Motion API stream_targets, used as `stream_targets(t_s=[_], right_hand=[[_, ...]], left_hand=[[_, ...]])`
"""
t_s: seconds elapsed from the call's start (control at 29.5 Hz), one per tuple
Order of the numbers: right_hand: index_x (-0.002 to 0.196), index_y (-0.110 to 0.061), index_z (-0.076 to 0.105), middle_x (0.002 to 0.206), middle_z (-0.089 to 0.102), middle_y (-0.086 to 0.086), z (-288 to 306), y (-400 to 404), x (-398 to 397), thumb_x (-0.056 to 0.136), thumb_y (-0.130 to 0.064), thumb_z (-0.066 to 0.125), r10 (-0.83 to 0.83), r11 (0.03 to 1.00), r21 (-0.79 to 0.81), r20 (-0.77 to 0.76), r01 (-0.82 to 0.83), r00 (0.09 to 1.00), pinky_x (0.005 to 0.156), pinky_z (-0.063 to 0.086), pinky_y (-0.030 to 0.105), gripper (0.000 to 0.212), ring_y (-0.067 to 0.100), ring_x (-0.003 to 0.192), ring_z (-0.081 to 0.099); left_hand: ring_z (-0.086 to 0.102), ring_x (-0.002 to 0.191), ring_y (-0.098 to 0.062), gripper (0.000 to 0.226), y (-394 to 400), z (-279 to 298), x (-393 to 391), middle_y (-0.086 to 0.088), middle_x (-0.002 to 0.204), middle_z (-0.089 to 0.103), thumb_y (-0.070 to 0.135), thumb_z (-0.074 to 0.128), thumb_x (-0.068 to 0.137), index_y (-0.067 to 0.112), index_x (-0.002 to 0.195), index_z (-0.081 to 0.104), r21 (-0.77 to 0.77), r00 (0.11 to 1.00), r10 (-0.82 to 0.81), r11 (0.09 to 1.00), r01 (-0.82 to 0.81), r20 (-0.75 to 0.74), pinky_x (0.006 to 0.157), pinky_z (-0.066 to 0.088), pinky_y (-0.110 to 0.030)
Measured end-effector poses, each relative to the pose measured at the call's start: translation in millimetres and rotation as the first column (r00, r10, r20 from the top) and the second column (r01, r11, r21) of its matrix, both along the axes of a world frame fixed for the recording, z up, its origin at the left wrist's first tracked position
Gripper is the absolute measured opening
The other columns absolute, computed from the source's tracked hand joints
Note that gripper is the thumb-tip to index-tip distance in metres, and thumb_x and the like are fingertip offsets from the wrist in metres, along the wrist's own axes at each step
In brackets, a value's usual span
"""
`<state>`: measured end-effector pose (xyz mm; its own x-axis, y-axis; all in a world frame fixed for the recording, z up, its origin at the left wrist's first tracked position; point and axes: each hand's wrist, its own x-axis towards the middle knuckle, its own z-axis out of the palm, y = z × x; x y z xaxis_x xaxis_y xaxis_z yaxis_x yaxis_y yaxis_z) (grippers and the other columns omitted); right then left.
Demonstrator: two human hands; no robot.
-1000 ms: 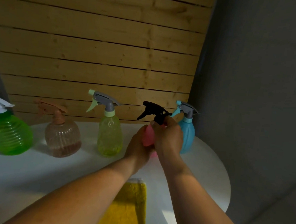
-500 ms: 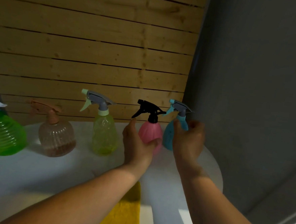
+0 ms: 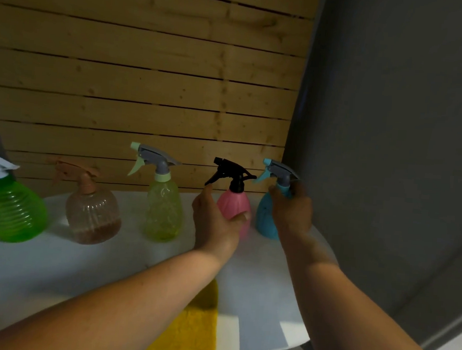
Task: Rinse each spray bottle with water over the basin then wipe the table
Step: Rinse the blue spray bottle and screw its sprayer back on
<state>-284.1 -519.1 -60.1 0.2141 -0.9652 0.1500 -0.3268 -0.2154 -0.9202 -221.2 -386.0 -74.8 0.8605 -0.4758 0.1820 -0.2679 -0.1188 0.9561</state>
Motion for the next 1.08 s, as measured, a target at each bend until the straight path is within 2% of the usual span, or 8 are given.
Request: stream_targets(t_s=[0.24,0.37,0.51,0.58,0.64,0.81,0.92,1.08], right_hand=[[0.105,-0.036,0.060,0.101,0.070,-0.004,9,39,-26,0.079,-0.065,0.055,-0.055,0.994,-0.095,0.012,0.055,0.998,0.085,0.057,0.051,0.040,0.026,0.095,0.068],[0.109,-0.034,0.063,0.104,0.070,-0.001,23,67,-40,0.088,-0.063,0.058,-0.072,0.987,-0.150,-0.093,0.058,0.993,0.086,0.057,0.047,0.036,0.027,0.096,0.068],[0.102,-0.041,0.058,0.097,0.068,-0.008,33,101,-45,0.083,-0.063,0.062,-0.007,0.992,-0.129,-0.115,-0.008,0.993,0.088,0.055,0.046,0.030,0.021,0.092,0.067],[0.098,-0.046,0.054,0.095,0.067,-0.012,37,116,-47,0.082,-0.063,0.064,0.047,0.990,-0.126,-0.079,-0.057,0.996,0.087,0.056,0.046,0.025,0.017,0.092,0.066],[0.097,-0.048,0.054,0.094,0.066,-0.014,42,133,-51,0.084,-0.060,0.067,0.101,0.989,-0.101,-0.056,-0.106,0.993,0.084,0.058,0.045,0.021,0.015,0.091,0.067],[0.098,-0.035,0.065,0.093,0.071,-0.012,49,172,-50,0.079,-0.055,0.074,0.272,0.962,-0.008,0.077,-0.272,0.959,0.082,0.061,0.047,0.029,0.013,0.090,0.069],[0.092,-0.033,0.068,0.089,0.073,-0.011,49,197,-46,0.078,-0.050,0.079,0.362,0.931,0.009,0.094,-0.365,0.927,0.082,0.061,0.047,0.025,0.012,0.088,0.071],[0.094,-0.027,0.073,0.087,0.074,-0.011,29,249,-41,0.065,-0.061,0.077,0.513,0.857,0.032,0.041,-0.514,0.858,0.078,0.061,0.045,0.044,0.009,0.086,0.071]], left_hand=[[0.036,0.143,-0.024,0.100,11,19,-14,-0.003,0.156,0.031,0.025,0.087,0.080,0.025,0.158,0.026,0.002,0.999,-0.024,1.000,0.024,0.025,0.098,0.034,-0.025],[0.042,0.138,-0.022,0.100,24,25,-22,-0.003,0.150,0.038,0.023,0.089,0.077,0.025,0.157,0.030,0.021,0.997,-0.061,0.998,0.060,0.041,0.093,0.039,-0.024],[0.047,0.133,-0.018,0.103,49,27,-23,0.000,0.144,0.046,0.019,0.093,0.072,0.025,0.156,0.033,0.031,0.979,-0.201,0.979,0.200,0.039,0.103,0.047,-0.030],[0.052,0.125,-0.012,0.096,66,28,-19,0.006,0.134,0.051,0.017,0.093,0.071,0.025,0.149,0.038,0.067,0.953,-0.294,0.955,0.289,0.079,0.090,0.046,-0.012],[0.056,0.114,-0.005,0.088,88,33,-16,0.014,0.120,0.055,0.017,0.093,0.070,0.028,0.141,0.041,0.095,0.933,-0.353,0.933,0.347,0.062,0.075,0.045,-0.004],[0.054,0.124,-0.007,0.104,140,36,-13,0.015,0.129,0.059,0.033,0.100,0.055,0.035,0.140,0.041,0.129,0.920,-0.393,0.912,0.390,-0.007,0.100,0.047,-0.028],[0.062,0.119,-0.006,0.104,167,31,-13,0.017,0.125,0.064,0.036,0.101,0.044,0.036,0.134,0.047,0.145,0.898,-0.438,0.887,0.439,-0.039,0.098,0.056,-0.032],[0.068,0.109,-0.008,0.078,225,11,-9,0.011,0.115,0.069,0.015,0.100,0.056,0.035,0.117,0.056,0.173,0.937,-0.349,0.921,0.349,-0.035,0.087,0.059,-0.026]])
